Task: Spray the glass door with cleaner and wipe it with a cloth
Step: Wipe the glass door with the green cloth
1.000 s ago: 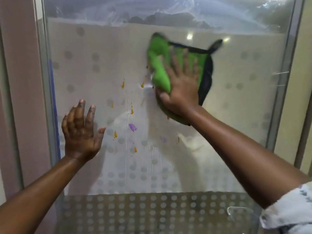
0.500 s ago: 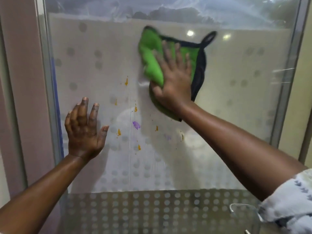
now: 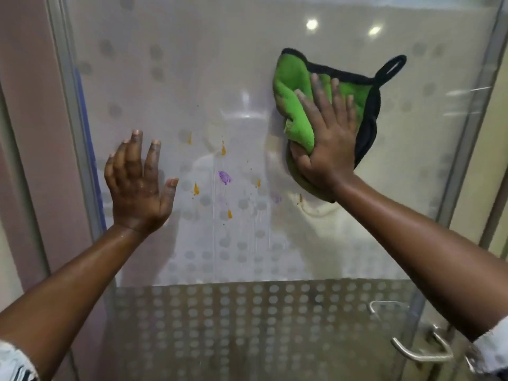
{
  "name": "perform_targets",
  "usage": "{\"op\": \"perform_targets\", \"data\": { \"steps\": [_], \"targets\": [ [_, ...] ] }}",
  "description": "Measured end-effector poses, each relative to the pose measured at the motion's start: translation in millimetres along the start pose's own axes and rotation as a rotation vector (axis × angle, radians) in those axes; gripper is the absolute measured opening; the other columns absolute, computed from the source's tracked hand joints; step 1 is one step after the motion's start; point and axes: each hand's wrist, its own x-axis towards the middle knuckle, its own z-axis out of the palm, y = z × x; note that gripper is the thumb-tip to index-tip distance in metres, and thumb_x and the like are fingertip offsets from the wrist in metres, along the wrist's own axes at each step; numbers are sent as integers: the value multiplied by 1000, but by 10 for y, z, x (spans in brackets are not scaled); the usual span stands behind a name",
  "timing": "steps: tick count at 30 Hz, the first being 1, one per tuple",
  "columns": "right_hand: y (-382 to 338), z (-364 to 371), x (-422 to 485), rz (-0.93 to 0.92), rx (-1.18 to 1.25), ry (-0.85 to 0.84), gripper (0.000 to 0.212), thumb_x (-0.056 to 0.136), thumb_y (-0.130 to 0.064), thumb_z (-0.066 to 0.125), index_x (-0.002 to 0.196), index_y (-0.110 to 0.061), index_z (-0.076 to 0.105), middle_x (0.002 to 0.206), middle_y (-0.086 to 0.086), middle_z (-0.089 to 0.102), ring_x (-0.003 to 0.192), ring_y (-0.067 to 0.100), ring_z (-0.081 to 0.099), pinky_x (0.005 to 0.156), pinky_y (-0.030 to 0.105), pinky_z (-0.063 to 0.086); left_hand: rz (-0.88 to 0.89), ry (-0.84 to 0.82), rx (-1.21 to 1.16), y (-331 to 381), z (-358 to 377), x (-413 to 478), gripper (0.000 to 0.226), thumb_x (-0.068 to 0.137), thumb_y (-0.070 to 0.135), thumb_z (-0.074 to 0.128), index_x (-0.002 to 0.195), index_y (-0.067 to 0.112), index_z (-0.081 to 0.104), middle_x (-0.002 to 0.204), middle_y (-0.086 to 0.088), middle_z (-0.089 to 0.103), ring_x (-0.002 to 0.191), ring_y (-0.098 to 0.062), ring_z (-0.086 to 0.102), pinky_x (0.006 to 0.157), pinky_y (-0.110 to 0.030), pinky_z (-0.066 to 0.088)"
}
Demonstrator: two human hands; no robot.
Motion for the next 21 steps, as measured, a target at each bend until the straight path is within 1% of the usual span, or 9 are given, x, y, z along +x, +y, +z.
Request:
{"op": "perform_targets", "data": {
  "steps": [4, 6, 9, 13, 15, 16, 18, 20, 21],
  "targets": [
    [418, -104, -429, -505, -86, -234, 71, 94, -51, 45, 160, -25, 36, 170, 10, 28, 159, 38, 16, 126, 60, 18, -5, -2, 4, -1, -1, -14, 71, 100, 54, 34, 161, 20, 24, 169, -13, 16, 151, -37, 19, 121, -51, 14],
    [679, -183, -385, -557, -114, -257, 68, 98, -54, 35, 161, -28, 33, 171, 6, 26, 160, 34, 16, 127, 57, 17, -7, -7, -3, -2, -11, -4, 71, 100, 54, 35, 161, 20, 24, 169, -13, 16, 151, -37, 19, 121, -51, 14],
    [694, -208, -498, -267, -60, -118, 65, 99, -54, 33, 159, -27, 38, 169, 8, 30, 159, 36, 20, 126, 59, 17, -13, -9, -4, 10, -15, -5, 71, 99, 54, 35, 161, 20, 24, 169, -14, 16, 150, -38, 21, 121, -50, 14],
    [72, -31, -885, 318, 34, 74, 74, 89, -44, 51, 159, -25, 36, 170, 9, 27, 159, 36, 15, 129, 55, 8, -13, 2, -6, 25, -10, -12, 72, 99, 54, 36, 161, 20, 23, 169, -15, 17, 150, -37, 20, 121, -49, 13],
    [-240, 70, -1183, 371, 77, 12, 83, 82, -41, 56, 160, -25, 32, 172, 8, 19, 161, 36, 7, 129, 53, 1, -14, 7, -5, 15, -3, -7, 71, 100, 54, 36, 161, 21, 23, 169, -14, 18, 150, -36, 19, 121, -49, 14],
    [-336, 95, -1380, 299, 98, -56, 85, 80, -40, 57, 160, -25, 33, 173, 9, 17, 161, 37, 5, 129, 54, 0, -16, 6, -9, 11, -1, -4, 71, 100, 54, 36, 161, 21, 23, 169, -14, 17, 150, -36, 19, 121, -49, 14],
    [-330, 73, -1773, 11, 83, -209, 83, 81, -41, 61, 159, -25, 38, 171, 11, 22, 160, 40, 10, 128, 58, 5, -14, 8, -15, -1, 1, -1, 71, 99, 55, 35, 161, 22, 23, 169, -13, 17, 150, -35, 18, 120, -49, 13],
    [-10, -26, -1941, -272, 3, -307, 79, 83, -39, 67, 157, -26, 42, 168, 10, 30, 159, 38, 17, 128, 55, 11, -13, 4, -17, -11, -1, -3, 71, 99, 55, 34, 161, 22, 22, 169, -13, 17, 151, -35, 17, 121, -48, 12],
    [197, -69, -1924, -322, -20, -319, 78, 84, -37, 68, 157, -29, 41, 168, 8, 30, 159, 36, 18, 128, 53, 11, -13, 4, -15, -11, -1, -3, 71, 100, 55, 35, 162, 22, 21, 169, -13, 17, 151, -35, 17, 121, -48, 12]
  ]
}}
